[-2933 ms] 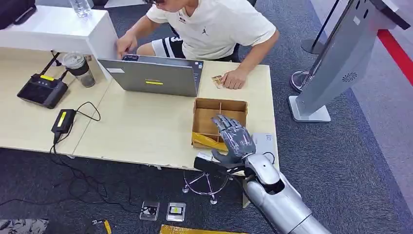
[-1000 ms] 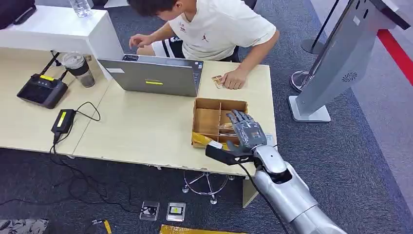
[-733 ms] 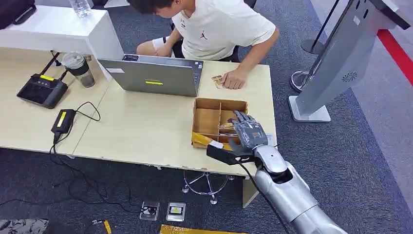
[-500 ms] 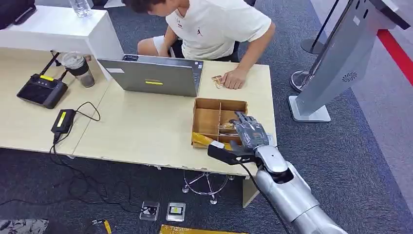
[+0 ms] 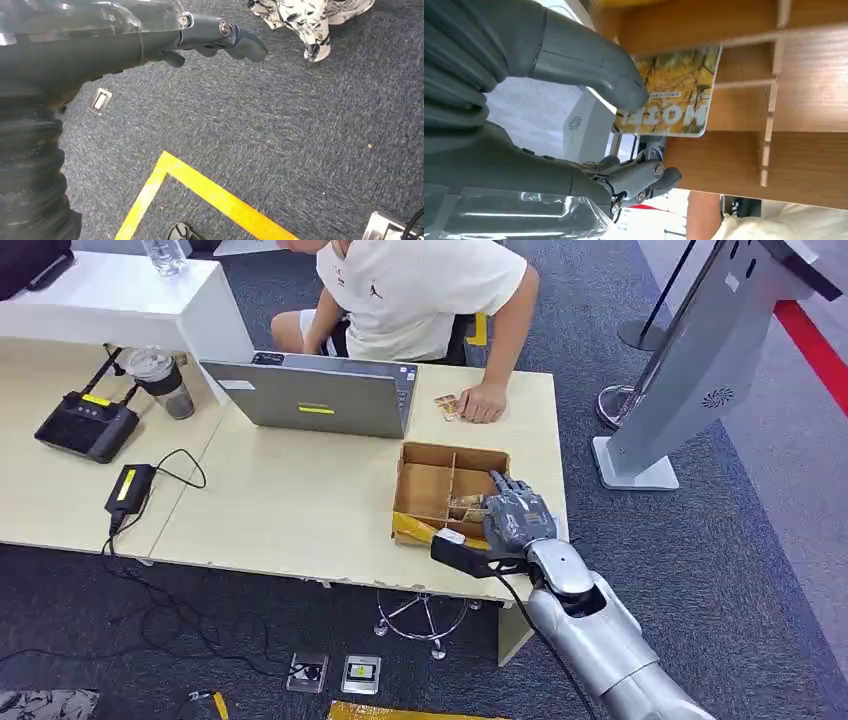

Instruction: Pass the card to the sensor for recognition and then transmit it.

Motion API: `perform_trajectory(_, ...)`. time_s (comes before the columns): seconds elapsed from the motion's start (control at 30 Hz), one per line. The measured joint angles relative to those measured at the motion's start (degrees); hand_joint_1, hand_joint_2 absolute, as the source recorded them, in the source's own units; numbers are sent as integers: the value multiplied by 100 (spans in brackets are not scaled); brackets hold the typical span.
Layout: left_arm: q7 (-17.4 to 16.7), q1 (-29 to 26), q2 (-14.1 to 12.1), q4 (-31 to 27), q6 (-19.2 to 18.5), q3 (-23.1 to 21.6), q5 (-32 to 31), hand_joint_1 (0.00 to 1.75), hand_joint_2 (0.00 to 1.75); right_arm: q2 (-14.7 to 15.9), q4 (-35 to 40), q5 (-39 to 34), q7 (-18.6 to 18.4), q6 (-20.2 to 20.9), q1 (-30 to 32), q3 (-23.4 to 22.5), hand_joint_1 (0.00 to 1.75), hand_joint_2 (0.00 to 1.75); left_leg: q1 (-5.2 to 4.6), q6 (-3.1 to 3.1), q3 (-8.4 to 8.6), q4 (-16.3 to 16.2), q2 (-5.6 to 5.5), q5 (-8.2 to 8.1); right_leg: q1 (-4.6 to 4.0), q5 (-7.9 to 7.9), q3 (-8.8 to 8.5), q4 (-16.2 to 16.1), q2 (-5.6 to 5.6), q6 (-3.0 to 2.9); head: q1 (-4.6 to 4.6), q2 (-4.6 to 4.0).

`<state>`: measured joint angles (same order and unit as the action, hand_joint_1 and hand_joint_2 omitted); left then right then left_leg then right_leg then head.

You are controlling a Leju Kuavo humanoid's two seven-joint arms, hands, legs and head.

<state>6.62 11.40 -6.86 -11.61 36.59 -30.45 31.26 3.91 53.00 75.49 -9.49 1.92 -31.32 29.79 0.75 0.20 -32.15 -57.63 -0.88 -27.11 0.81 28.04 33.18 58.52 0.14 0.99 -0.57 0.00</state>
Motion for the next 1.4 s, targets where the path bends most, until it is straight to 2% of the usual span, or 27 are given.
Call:
perform_trajectory(0.17,0,-2,-2,0,0,-2,2,0,175,-2,11,9,-2,22,2,0,150,175,0,0,0,0,0,0,0,0,0,0,0,0,0,0)
perform_trajectory(0.37,0,-3,-4,0,0,-2,13,0,175,0,11,15,-2,28,2,0,147,175,0,0,0,0,0,0,0,0,0,0,0,0,2,0)
perform_trajectory(0.4,0,-3,-4,0,0,0,13,0,175,0,11,15,-2,31,2,0,152,175,0,0,1,0,0,0,0,0,0,0,0,0,2,0)
perform_trajectory(0.53,0,-3,-4,0,0,0,13,0,175,0,11,15,-2,31,2,0,152,175,0,0,1,0,0,0,0,0,0,0,0,0,2,0)
perform_trajectory(0.6,0,-3,-4,0,2,0,13,0,175,0,11,15,-2,37,2,0,143,175,0,0,0,0,0,0,0,0,0,0,0,0,2,0)
perform_trajectory(0.67,0,-2,-4,0,2,-2,7,0,175,0,11,28,-9,42,2,-4,147,175,0,0,1,0,0,0,0,0,0,0,0,0,2,0)
perform_trajectory(0.7,0,-2,-4,0,0,-2,0,0,175,0,11,33,-11,41,2,-7,134,175,0,0,1,0,0,0,0,0,0,0,0,0,2,0)
perform_trajectory(0.77,0,-2,-7,0,2,0,-2,0,175,2,11,35,-15,46,2,-9,141,175,0,0,1,0,0,0,0,0,0,0,0,0,2,0)
perform_trajectory(0.8,0,-2,-7,0,0,0,-4,0,175,2,13,46,-31,48,3,-9,152,175,0,0,1,0,0,0,0,0,0,0,1,0,2,0)
perform_trajectory(0.97,2,-1,-7,-2,-2,0,-28,0,175,13,54,68,-59,59,27,-26,157,175,0,0,1,0,0,0,0,0,0,0,0,0,2,0)
perform_trajectory(1.0,2,0,-7,-2,-4,-2,-35,0,175,15,57,68,-61,61,30,-33,152,175,0,0,1,0,0,0,0,0,0,0,1,0,0,0)
perform_trajectory(1.03,0,0,-7,0,-4,-2,-50,0,175,17,61,68,-63,63,32,-39,99,175,0,0,1,0,0,0,0,0,0,0,0,0,2,0)
perform_trajectory(1.07,0,1,-7,0,-7,0,-61,0,175,20,63,68,-63,63,34,-44,80,175,0,0,1,0,0,0,0,0,0,0,1,0,2,0)
perform_trajectory(1.1,2,3,-7,0,-7,0,-63,0,175,24,72,68,-63,66,37,-50,0,175,0,0,2,0,0,0,0,0,0,0,1,0,2,0)
perform_trajectory(1.4,2,5,-9,0,-4,-2,-63,0,175,35,114,72,-39,171,80,-94,0,175,0,0,1,0,0,0,0,0,0,0,0,0,0,0)
